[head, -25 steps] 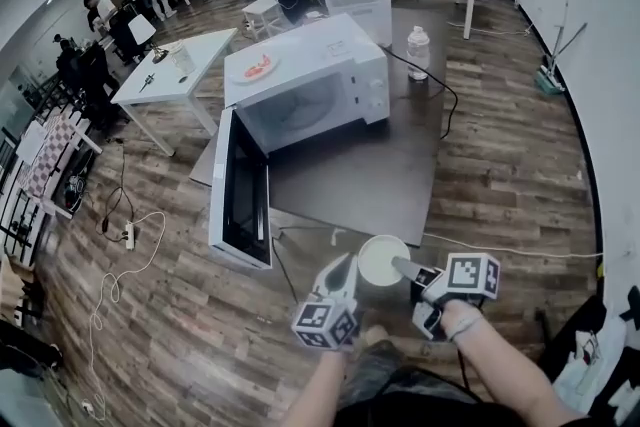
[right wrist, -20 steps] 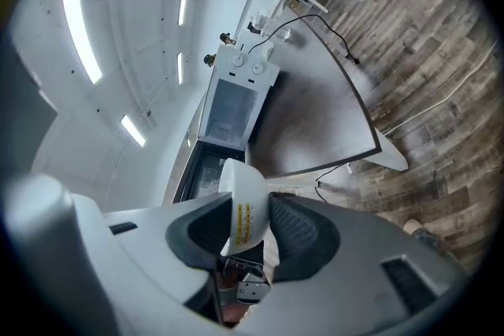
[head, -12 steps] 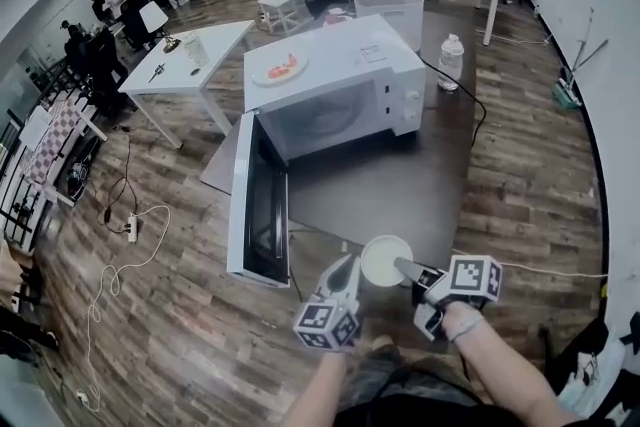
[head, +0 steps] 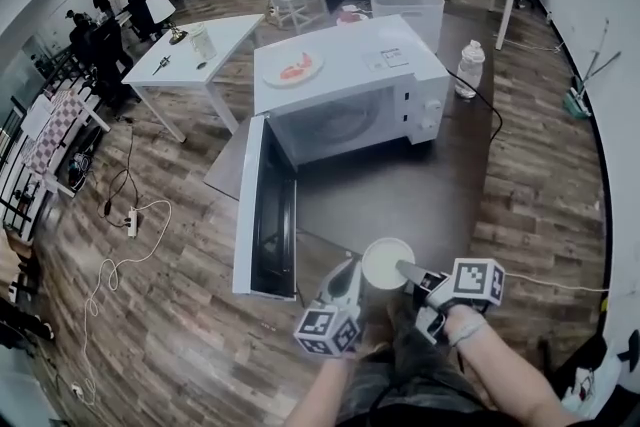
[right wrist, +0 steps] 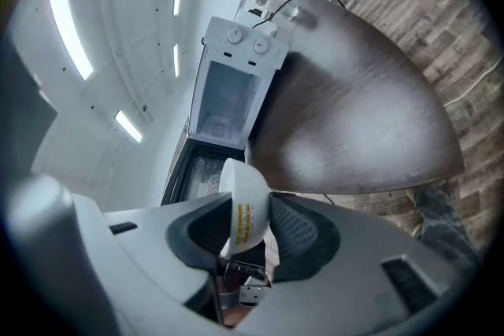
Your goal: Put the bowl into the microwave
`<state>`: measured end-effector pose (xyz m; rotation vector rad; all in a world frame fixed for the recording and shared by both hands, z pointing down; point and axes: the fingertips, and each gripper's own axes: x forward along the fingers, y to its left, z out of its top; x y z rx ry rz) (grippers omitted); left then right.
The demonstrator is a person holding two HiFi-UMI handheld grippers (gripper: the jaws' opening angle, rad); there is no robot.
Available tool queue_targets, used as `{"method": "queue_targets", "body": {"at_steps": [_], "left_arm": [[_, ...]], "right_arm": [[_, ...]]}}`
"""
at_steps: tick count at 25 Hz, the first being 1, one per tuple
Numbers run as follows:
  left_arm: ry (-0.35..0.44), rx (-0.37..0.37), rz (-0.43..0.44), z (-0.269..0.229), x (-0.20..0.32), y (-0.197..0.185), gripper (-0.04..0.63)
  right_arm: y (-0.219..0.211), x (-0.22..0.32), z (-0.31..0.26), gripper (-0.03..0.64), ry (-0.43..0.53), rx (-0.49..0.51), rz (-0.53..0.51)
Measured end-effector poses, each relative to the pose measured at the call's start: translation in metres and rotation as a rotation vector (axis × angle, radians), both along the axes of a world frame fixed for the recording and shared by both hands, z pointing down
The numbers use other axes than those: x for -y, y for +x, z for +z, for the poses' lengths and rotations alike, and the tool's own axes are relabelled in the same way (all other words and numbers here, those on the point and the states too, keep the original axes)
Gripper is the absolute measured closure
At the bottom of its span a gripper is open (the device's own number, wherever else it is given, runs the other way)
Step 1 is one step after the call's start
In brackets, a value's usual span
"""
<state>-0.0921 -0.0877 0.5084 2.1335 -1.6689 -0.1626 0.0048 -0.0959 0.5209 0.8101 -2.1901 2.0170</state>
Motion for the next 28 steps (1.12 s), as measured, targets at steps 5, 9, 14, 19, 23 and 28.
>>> {"method": "queue_targets", "body": {"at_steps": [5, 9, 14, 19, 23, 28], "left_arm": [[0.015, -0.016, -0.016, 0.003, 0.018, -0.006, 0.584], [0.017, -0.018, -0.030, 0.005, 0.034, -0.012, 0.584], [0.022, -0.009, -0.061, 0.004, 0.058, -0.021, 0.584], [0.017, 0.007, -0.076, 0.002, 0.080, -0.029, 0.584], [0.017, 0.015, -0.089, 0.001, 0.094, -0.037, 0.584], [0.017, 0.017, -0.089, 0.005, 0.115, -0.044, 0.584]], "right_arm": [[-0.009, 0.025, 0.001, 0.483, 0.014, 0.013, -0.007], [-0.016, 0.041, -0.001, 0.483, 0.014, 0.021, -0.020], [-0.024, 0.066, -0.001, 0.483, 0.009, 0.016, -0.033], [-0.036, 0.094, -0.005, 0.483, 0.017, 0.043, -0.034], [-0.048, 0.113, -0.010, 0.483, 0.020, 0.067, -0.035], [-0.058, 0.137, -0.007, 0.483, 0.016, 0.085, -0.033]]}}
